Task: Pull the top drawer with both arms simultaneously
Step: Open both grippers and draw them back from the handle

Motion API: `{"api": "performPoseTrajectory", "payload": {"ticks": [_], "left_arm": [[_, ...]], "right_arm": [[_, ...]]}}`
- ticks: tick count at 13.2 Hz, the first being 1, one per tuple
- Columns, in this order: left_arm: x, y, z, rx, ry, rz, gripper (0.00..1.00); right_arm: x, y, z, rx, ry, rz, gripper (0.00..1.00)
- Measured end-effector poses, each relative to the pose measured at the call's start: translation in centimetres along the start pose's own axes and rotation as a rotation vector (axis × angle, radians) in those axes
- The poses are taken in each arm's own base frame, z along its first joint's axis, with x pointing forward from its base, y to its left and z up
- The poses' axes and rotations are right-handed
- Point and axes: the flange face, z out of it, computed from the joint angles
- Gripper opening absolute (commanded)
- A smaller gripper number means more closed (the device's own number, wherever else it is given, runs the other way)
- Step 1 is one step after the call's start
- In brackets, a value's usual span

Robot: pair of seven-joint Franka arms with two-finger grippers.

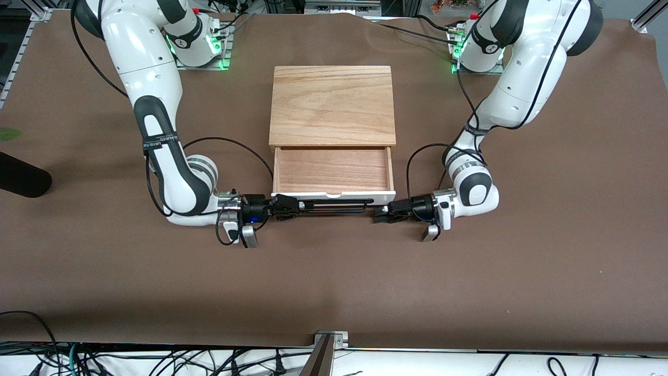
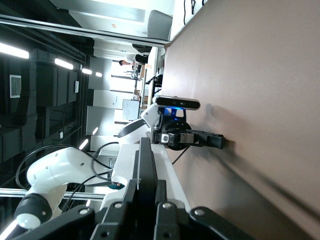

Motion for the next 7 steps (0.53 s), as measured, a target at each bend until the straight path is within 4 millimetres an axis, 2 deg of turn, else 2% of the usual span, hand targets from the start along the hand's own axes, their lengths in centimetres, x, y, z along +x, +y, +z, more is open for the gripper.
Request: {"api": "performPoseTrajectory", "payload": {"ticks": [5, 6, 7], "left_arm": [[0.5, 1.3, -1.8, 0.079, -0.066, -0.028, 1.00], [0.6, 1.5, -2.3, 0.092, -0.076, -0.022, 0.88], [0.8, 1.7, -2.8, 0.108, -0.092, -0.008, 0.51]], "right_arm": [[0.0, 0.0, 0.0, -0.001, 0.001, -0.001, 0.00], [0.0, 0.0, 0.0, -0.001, 0.001, -0.001, 0.00], [0.0, 0.0, 0.0, -0.001, 0.001, -0.001, 0.00]]}}
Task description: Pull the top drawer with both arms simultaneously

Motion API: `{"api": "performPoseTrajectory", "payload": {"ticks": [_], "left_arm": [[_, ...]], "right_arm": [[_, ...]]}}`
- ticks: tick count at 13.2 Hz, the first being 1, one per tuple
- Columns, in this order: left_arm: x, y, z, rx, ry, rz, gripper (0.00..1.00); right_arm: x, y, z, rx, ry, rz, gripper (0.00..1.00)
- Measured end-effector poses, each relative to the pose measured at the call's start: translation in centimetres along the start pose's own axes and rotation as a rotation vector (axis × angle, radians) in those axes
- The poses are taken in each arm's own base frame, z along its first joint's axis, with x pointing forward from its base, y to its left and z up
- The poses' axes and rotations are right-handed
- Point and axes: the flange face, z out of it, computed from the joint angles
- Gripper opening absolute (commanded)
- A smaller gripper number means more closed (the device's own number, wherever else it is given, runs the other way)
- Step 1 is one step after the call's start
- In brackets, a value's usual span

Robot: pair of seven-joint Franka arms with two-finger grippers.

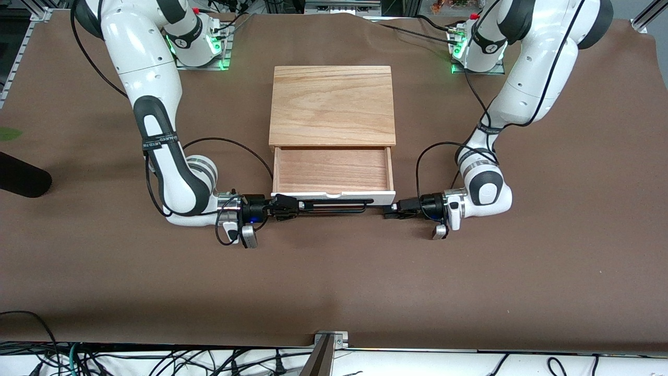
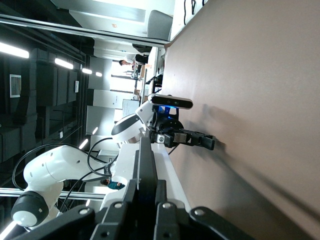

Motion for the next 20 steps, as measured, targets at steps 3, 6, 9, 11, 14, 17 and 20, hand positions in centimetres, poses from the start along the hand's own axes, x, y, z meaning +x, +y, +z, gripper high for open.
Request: {"api": "performPoseTrajectory", "payload": {"ticks": [3, 6, 9, 11, 14, 17, 20], "left_arm": [[1.3, 1.9, -3.0, 0.051, -0.022, 0.033, 0.00], [2.2, 5.3, -4.8, 0.077, -0.030, -0.012, 0.00], [2.0, 6.9, -5.0, 0.081, -0.035, -0.027, 0.12], [1.6, 7.0, -5.1, 0.082, -0.036, -0.050, 0.40], [0.7, 7.1, -5.2, 0.086, -0.040, -0.071, 0.49], [-0.1, 6.9, -5.3, 0.089, -0.043, -0.085, 0.56], [-0.9, 7.5, -5.6, 0.091, -0.046, -0.095, 1.00]], "right_arm": [[0.0, 0.0, 0.0, 0.000, 0.000, 0.000, 0.00], [0.0, 0.0, 0.0, 0.000, 0.000, 0.000, 0.16], [0.9, -0.4, -0.7, 0.000, 0.039, -0.003, 1.00], [4.6, -4.2, -4.2, 0.059, 0.129, -0.033, 1.00], [6.4, -7.8, -6.8, 0.082, 0.159, -0.059, 1.00], [6.0, -7.2, -6.2, 0.079, 0.145, -0.050, 1.00], [6.0, -7.1, -6.6, 0.083, 0.137, -0.051, 1.00]]}}
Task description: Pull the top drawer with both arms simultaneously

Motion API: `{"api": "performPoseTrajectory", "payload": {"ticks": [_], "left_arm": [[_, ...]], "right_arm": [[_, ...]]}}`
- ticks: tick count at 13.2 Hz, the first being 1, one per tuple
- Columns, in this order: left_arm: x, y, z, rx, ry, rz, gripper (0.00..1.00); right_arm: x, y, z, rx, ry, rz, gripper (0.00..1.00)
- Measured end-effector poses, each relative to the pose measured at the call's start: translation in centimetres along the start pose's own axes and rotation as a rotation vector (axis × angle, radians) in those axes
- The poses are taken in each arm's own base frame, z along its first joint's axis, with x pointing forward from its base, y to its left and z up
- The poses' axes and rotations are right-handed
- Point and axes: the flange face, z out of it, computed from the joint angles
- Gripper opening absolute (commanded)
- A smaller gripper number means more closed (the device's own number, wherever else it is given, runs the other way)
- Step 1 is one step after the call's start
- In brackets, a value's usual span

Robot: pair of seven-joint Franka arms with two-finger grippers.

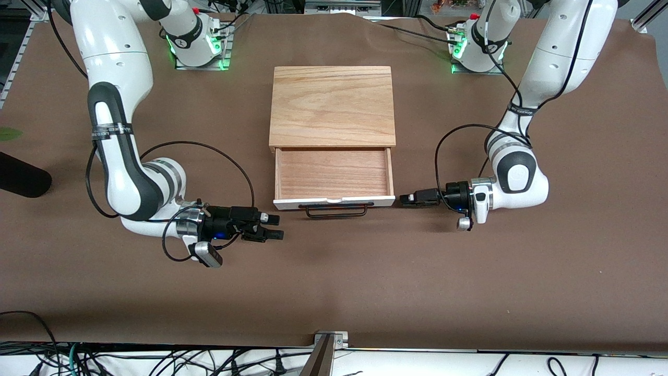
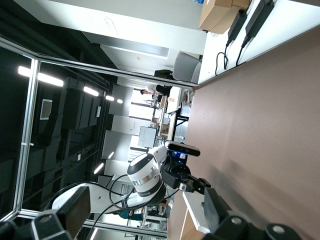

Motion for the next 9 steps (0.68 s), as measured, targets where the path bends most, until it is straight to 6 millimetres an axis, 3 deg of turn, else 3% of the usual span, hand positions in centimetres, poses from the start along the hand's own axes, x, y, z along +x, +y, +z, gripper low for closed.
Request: {"api": "performPoseTrajectory", "payload": {"ticks": [2, 3, 4, 7, 8, 9], "left_arm": [[-0.9, 0.3, -0.3, 0.003, -0.002, -0.006, 1.00], [-1.2, 0.5, -0.4, 0.004, -0.001, -0.007, 0.91], [-1.3, 0.7, -0.5, 0.004, 0.000, -0.004, 0.76], [-1.5, 1.4, -0.7, 0.005, 0.003, 0.004, 0.14], [-1.5, 1.5, -0.8, 0.005, 0.003, 0.004, 0.00], [-1.5, 1.5, -0.7, 0.005, 0.003, 0.004, 0.00]], "right_arm": [[0.1, -0.1, -0.3, -0.006, -0.009, -0.005, 1.00], [0.1, -0.1, -0.3, -0.007, -0.011, -0.006, 1.00], [0.0, -0.1, -0.3, -0.007, -0.013, -0.007, 1.00], [0.1, -0.3, -0.3, -0.012, -0.020, -0.013, 1.00], [0.1, -0.5, -0.3, -0.017, -0.026, -0.019, 1.00], [0.1, -0.7, -0.4, -0.020, -0.029, -0.021, 1.00]]}}
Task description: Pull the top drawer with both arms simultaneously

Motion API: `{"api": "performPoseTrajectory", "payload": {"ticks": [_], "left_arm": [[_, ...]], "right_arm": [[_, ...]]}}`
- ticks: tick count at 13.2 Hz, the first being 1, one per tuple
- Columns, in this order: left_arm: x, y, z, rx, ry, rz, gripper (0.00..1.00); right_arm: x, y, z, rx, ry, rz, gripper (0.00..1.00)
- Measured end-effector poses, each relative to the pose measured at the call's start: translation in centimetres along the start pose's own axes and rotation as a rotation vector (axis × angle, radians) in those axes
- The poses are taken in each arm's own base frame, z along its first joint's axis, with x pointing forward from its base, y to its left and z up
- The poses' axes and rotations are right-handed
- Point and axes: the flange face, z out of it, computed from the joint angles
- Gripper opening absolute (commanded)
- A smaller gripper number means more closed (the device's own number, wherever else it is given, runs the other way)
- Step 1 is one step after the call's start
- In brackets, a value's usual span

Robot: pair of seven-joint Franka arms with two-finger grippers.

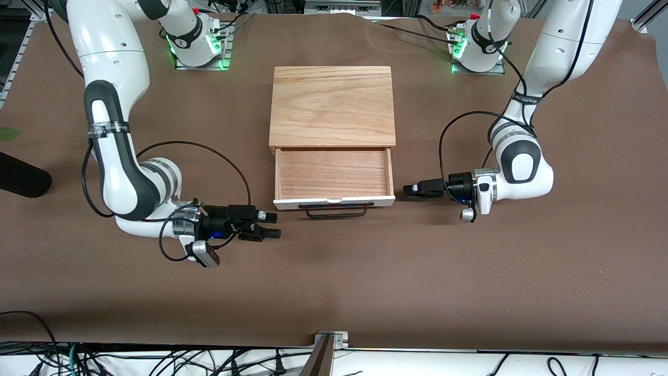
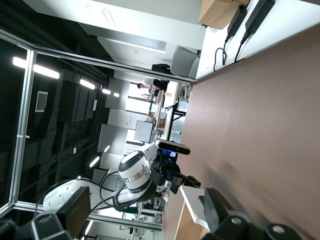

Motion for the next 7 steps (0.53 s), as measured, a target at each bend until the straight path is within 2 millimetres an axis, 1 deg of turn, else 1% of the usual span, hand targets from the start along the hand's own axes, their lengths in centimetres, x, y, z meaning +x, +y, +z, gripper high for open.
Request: {"api": "performPoseTrajectory", "payload": {"ticks": [4, 5, 7], "left_arm": [[-0.1, 0.2, 0.3, -0.003, -0.006, 0.004, 0.00], [0.0, 0.4, 0.4, -0.014, -0.006, 0.011, 0.00], [0.4, 1.3, 0.7, -0.089, 0.016, 0.040, 0.00]], "right_arm": [[0.1, -0.4, -0.1, -0.008, -0.007, 0.011, 1.00], [0.1, -0.4, -0.1, -0.013, -0.012, 0.010, 1.00], [0.1, -0.3, -0.2, -0.017, -0.015, 0.009, 1.00]]}}
